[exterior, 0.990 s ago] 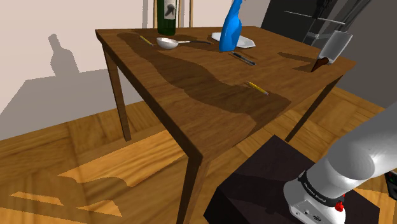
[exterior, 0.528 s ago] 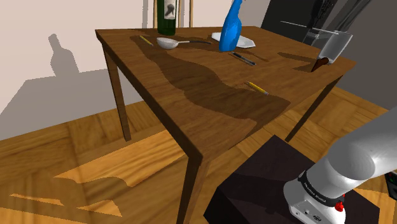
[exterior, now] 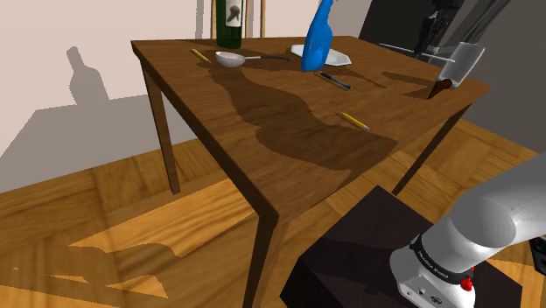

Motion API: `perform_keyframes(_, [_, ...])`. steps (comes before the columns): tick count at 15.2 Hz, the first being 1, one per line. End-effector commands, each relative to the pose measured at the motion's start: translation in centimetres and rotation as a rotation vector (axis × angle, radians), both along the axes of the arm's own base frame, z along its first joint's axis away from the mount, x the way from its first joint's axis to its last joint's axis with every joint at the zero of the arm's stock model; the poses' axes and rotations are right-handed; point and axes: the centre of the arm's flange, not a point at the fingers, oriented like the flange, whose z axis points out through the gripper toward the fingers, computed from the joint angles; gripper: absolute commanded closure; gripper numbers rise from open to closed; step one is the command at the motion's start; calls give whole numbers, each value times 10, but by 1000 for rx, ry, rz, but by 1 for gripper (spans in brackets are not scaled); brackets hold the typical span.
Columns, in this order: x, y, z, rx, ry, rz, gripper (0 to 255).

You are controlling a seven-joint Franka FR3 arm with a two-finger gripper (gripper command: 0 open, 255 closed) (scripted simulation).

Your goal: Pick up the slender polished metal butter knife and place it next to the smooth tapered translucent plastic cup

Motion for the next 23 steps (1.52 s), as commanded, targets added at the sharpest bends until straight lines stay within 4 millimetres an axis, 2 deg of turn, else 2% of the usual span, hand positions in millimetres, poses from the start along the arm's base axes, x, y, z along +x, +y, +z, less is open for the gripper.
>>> perform_keyframes(1, [0,0,-10,0,0,0,255])
perform_keyframes(16, [0,0,-89,0,0,0,255])
perform_keyframes(23, [0,0,-89,0,0,0,255])
